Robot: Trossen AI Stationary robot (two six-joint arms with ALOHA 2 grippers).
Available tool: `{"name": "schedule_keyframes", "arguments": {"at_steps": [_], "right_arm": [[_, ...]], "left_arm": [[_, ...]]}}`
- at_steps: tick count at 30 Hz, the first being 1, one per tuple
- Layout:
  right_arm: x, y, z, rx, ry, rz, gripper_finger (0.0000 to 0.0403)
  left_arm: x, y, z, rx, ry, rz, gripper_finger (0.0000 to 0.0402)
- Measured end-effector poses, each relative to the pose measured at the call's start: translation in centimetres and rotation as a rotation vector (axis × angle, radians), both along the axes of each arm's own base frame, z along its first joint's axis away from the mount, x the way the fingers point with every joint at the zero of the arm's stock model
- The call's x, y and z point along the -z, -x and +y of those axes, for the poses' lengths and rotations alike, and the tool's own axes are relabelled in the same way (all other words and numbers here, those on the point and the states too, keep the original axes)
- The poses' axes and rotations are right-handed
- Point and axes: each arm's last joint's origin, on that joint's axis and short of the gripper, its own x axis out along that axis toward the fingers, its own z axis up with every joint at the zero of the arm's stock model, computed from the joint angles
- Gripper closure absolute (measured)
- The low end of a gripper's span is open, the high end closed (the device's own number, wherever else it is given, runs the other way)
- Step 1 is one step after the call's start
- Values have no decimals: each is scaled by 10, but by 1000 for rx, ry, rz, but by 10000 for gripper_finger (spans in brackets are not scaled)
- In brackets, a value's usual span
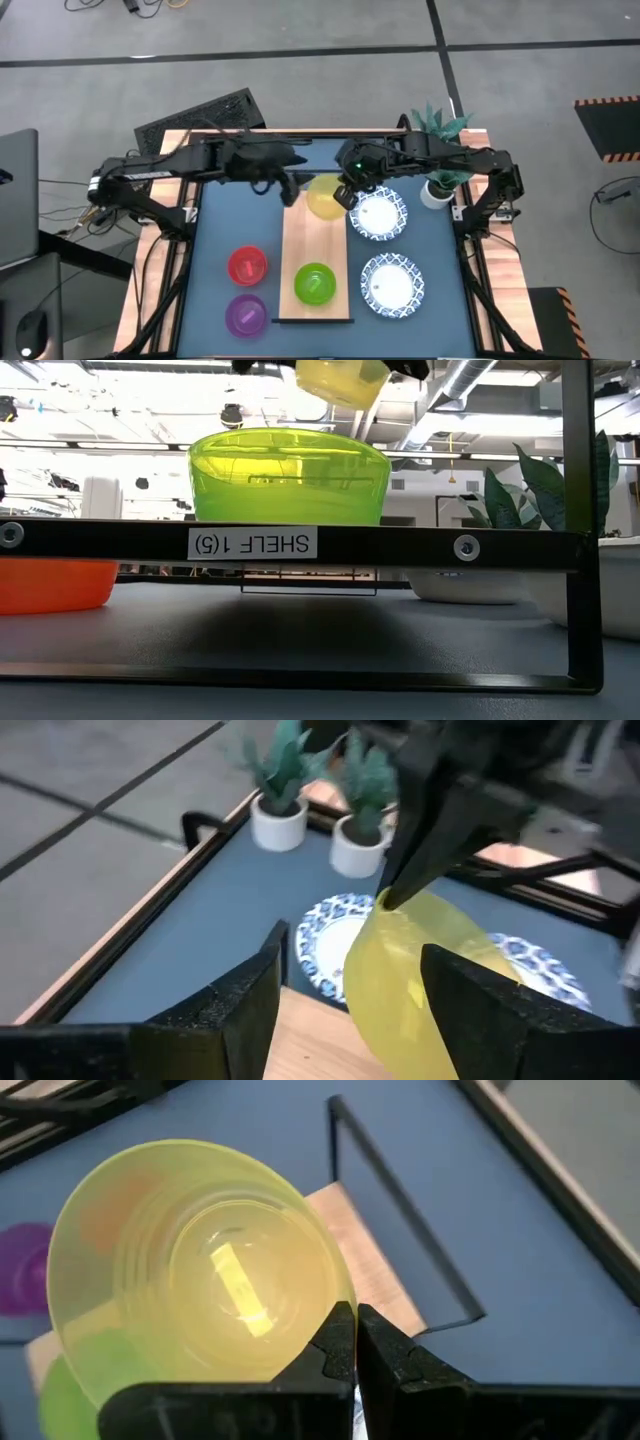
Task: Place and stack bowls onto a shelf
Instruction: Stack the yellow bowl on top of the green bowl on the shelf
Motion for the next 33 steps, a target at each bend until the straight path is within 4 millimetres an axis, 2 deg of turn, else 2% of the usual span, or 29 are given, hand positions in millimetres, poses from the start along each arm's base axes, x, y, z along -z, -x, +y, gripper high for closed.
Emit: {"name": "schedule_keyframes", "arguments": {"at_steps": [4, 7, 13, 16, 20, 27, 31, 33], "right_arm": [[1, -1, 8, -47, -24, 3, 382], [4, -3, 21, -95, -46, 8, 382], [33, -12, 57, -142, -93, 30, 382], [43, -13, 71, -128, -139, 14, 382], [58, -16, 94, -47, -222, -23, 382], [66, -6, 128, 245, -308, -93, 382], [76, -7, 148, 361, -368, -131, 382], [88, -12, 158, 395, -391, -114, 382]], "left_arm": [[-17, 27, -3, 21, 19, -46, 176], [-30, 50, -5, 4, 52, -94, 176], [-49, 88, -7, -70, 98, -202, 175], [-53, 99, -7, -128, 112, -234, 175], [-54, 107, -6, -170, 133, -246, 175], [-51, 109, -7, -170, 143, -214, 175], [-48, 110, -8, -147, 152, -171, 175], [-45, 110, -8, -137, 157, -146, 175]]}}
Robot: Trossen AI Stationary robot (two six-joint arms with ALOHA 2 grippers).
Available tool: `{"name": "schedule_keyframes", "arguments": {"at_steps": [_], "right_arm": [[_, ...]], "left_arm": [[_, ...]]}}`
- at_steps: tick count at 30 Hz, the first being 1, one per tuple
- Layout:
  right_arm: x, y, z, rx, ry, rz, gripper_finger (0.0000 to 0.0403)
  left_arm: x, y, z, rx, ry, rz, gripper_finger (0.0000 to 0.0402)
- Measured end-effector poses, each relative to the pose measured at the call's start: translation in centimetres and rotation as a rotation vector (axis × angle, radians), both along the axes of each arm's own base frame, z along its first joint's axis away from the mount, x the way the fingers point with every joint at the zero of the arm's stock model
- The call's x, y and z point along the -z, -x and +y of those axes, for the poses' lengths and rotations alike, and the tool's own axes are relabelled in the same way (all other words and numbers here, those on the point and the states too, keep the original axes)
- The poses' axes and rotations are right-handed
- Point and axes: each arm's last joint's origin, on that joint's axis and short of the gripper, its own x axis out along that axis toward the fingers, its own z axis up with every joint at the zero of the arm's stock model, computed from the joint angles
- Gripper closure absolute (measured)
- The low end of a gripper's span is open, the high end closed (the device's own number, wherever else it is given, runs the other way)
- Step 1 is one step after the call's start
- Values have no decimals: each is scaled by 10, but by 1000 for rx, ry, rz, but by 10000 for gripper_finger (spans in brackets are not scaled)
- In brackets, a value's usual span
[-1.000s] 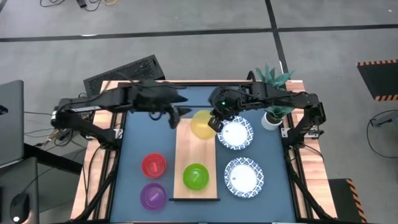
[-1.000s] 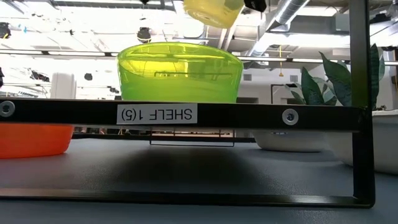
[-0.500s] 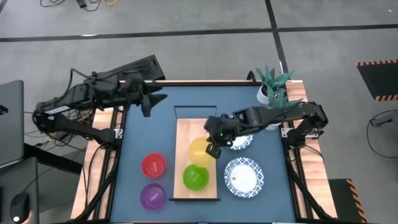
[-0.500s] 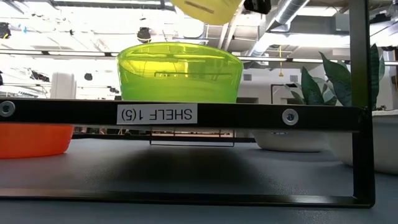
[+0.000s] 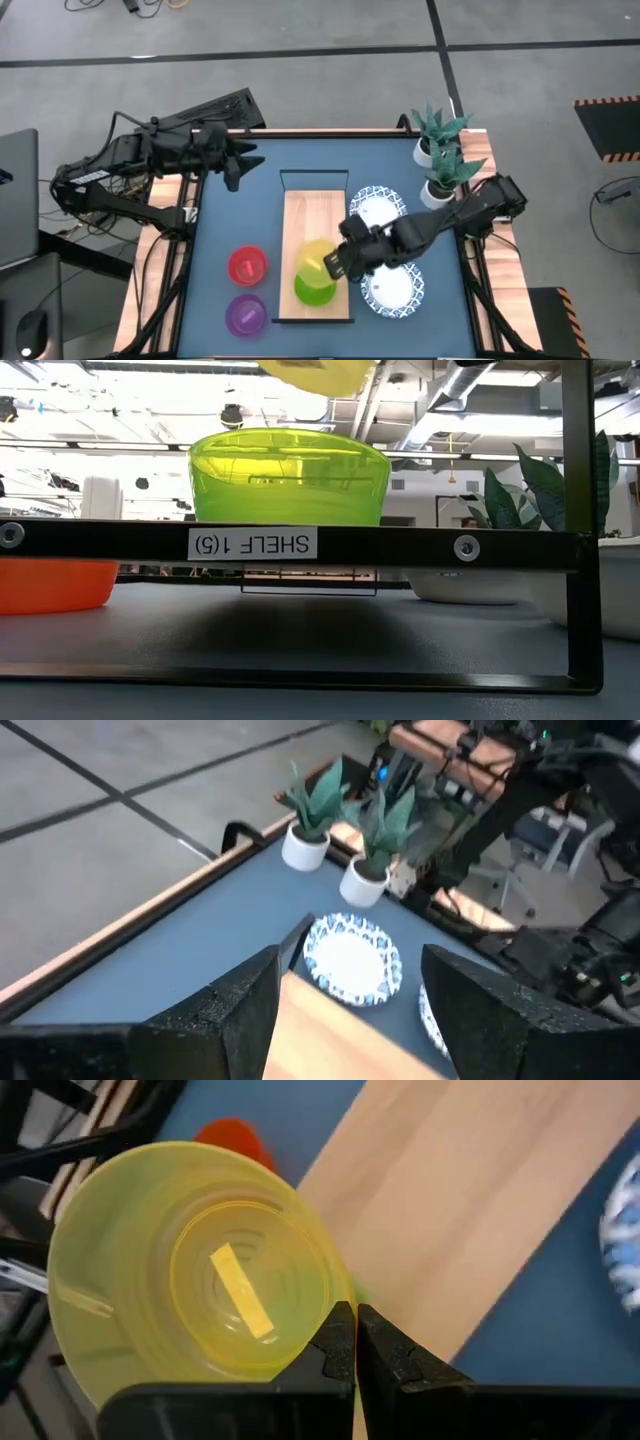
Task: Place and stack bowls onto a shelf
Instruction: Stack the yellow bowl on top of the green bowl on the shelf
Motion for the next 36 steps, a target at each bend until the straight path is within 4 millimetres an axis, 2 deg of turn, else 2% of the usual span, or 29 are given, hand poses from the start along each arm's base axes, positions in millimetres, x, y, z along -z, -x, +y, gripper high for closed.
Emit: {"name": "schedule_keyframes", "arguments": {"at_steps": [4, 8, 13, 15, 22, 28, 36], "right_arm": [[19, -7, 16, 50, -55, 30, 382], [24, -12, 27, 87, -77, 47, 382], [35, -18, 27, 134, -61, 133, 382], [34, -21, 28, 129, -78, 127, 382], [49, -35, 31, 114, -107, 154, 382], [52, -31, 30, 121, -111, 205, 382], [57, -33, 32, 105, -137, 236, 382]], "left_arm": [[3, 4, -1, 8, 6, 39, 175], [4, 6, -1, 11, -2, 52, 175], [1, 12, -1, 16, -17, 43, 175], [2, 15, -2, 17, -16, 52, 175], [-1, 31, -3, 16, -17, 36, 175], [-4, 39, -4, 15, -19, 16, 175], [-2, 39, -4, 14, -17, 32, 175]]}}
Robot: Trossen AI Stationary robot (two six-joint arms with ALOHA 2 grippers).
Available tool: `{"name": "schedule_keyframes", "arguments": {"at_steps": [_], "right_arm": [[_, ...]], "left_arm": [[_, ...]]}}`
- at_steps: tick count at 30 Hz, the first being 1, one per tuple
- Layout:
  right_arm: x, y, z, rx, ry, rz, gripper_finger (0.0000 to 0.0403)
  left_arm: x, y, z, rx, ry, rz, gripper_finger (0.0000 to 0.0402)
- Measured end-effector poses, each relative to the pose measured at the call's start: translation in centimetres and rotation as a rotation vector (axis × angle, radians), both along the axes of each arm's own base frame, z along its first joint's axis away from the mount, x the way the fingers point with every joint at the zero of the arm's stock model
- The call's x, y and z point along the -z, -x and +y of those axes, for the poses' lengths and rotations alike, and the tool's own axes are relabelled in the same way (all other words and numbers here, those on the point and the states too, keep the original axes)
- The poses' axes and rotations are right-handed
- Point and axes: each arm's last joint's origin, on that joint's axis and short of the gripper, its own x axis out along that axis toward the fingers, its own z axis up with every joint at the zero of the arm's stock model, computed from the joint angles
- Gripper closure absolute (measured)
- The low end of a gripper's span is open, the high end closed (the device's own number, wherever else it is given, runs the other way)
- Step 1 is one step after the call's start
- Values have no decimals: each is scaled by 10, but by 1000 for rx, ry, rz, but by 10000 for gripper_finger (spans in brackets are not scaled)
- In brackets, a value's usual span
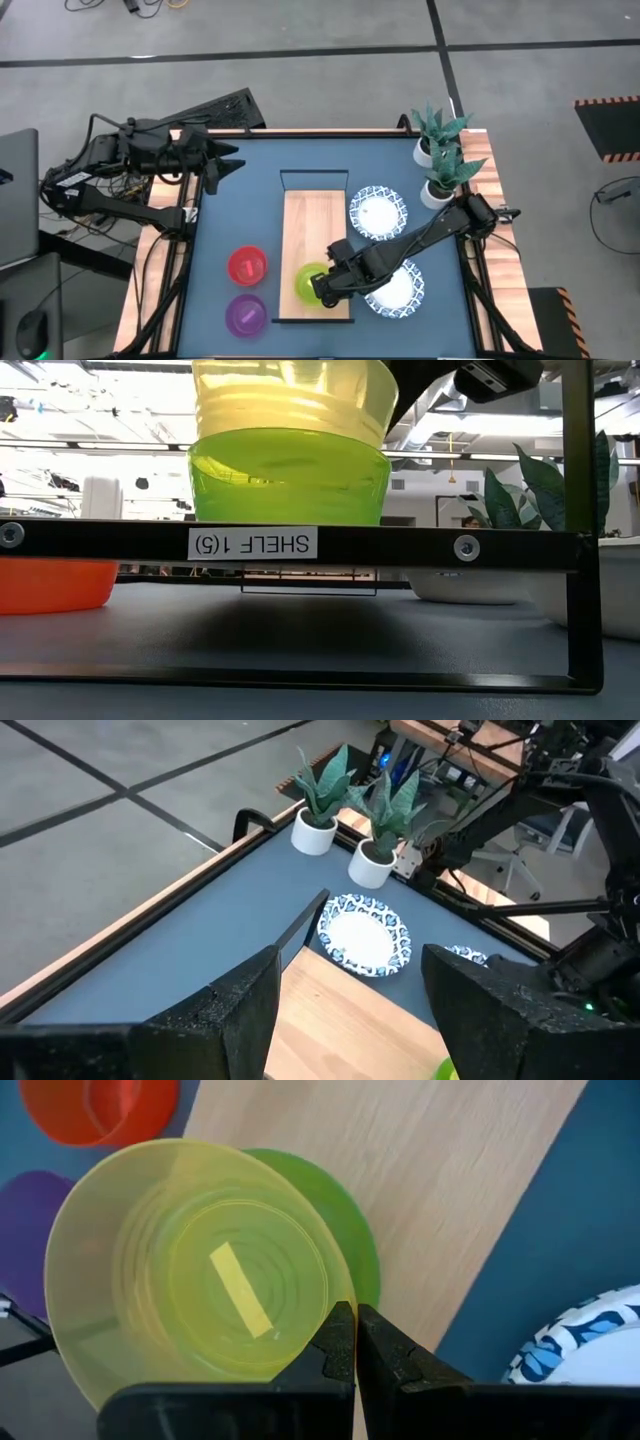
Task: Place and stack bowls onto a shelf
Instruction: Stack the yellow bowl on top of the green bowl on the shelf
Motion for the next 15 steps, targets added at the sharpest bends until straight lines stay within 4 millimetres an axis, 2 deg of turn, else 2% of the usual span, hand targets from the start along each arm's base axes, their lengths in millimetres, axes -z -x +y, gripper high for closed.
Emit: {"name": "schedule_keyframes", "arguments": {"at_steps": [8, 15], "right_arm": [[1, 3, -2, -7, -9, 51, 381], [1, 2, -5, -26, -2, 52, 354]], "left_arm": [[0, -1, 0, 4, -13, 8, 175], [0, -1, 0, 5, -15, 9, 175]]}}
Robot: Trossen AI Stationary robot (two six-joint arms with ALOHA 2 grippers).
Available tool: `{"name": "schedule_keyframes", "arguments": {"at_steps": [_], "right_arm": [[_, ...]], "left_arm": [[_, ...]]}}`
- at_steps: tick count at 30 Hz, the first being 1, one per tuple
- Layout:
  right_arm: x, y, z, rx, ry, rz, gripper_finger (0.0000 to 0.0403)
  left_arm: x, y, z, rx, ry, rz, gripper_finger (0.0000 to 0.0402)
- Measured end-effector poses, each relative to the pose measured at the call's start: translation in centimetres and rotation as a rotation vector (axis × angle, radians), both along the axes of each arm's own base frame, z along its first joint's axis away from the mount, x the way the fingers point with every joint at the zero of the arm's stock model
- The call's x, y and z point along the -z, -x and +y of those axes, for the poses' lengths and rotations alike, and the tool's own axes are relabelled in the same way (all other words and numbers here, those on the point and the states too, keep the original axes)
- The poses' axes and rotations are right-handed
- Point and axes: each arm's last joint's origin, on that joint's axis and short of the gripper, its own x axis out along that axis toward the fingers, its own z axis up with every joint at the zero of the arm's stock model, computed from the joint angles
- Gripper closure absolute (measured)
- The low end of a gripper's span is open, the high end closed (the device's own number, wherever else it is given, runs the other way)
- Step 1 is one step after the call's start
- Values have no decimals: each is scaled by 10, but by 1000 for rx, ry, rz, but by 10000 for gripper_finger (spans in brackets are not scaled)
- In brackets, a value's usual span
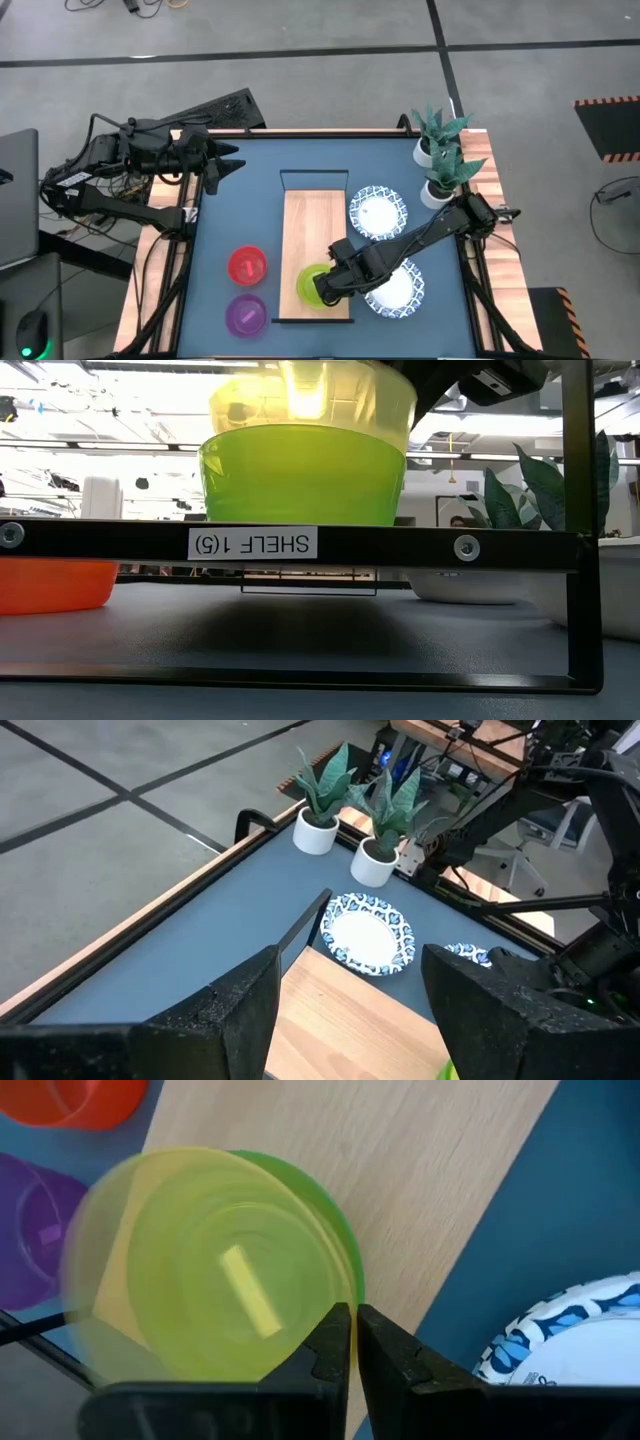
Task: Place and stack bowls onto a shelf
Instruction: Stack the yellow bowl on top of the green bowl on the shelf
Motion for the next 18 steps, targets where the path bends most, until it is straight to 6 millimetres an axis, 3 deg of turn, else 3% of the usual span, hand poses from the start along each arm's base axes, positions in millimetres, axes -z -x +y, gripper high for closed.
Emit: {"name": "schedule_keyframes", "arguments": {"at_steps": [10, 18], "right_arm": [[-2, -10, -7, -88, 17, -55, 341], [-2, -12, -11, -141, -14, -43, 280]], "left_arm": [[4, 1, 0, 1, 3, 41, 175], [11, 5, -1, 4, 19, 126, 175]]}}
